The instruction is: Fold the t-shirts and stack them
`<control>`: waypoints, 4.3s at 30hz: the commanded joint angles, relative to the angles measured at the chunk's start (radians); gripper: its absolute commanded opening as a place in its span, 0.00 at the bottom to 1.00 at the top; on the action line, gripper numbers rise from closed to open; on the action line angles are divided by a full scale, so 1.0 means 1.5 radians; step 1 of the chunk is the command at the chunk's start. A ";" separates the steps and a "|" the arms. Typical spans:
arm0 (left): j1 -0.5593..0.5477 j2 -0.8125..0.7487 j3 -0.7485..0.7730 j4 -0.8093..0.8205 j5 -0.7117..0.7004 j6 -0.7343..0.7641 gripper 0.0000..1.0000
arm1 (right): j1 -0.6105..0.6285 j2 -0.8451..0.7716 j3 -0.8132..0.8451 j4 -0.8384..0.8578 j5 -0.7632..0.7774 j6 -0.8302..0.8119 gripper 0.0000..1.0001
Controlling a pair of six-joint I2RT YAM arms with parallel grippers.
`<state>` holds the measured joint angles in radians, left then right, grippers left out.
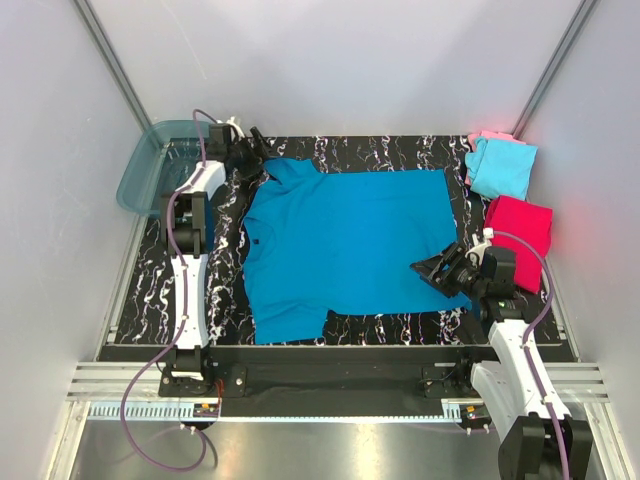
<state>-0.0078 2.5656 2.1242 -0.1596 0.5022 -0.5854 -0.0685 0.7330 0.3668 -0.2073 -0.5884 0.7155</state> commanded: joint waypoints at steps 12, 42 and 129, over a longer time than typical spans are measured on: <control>0.003 0.007 0.005 -0.007 0.000 -0.014 0.74 | -0.002 -0.002 0.036 0.004 -0.018 -0.010 0.59; -0.040 -0.060 -0.054 0.021 -0.022 -0.001 0.00 | -0.002 -0.012 0.037 0.005 -0.028 -0.009 0.52; -0.012 -0.138 -0.196 0.136 0.000 -0.062 0.00 | -0.010 -0.014 0.031 0.022 -0.043 -0.006 0.36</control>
<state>-0.0467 2.4744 1.8465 0.0162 0.5335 -0.7155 -0.0795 0.7246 0.3836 -0.2070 -0.6235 0.7074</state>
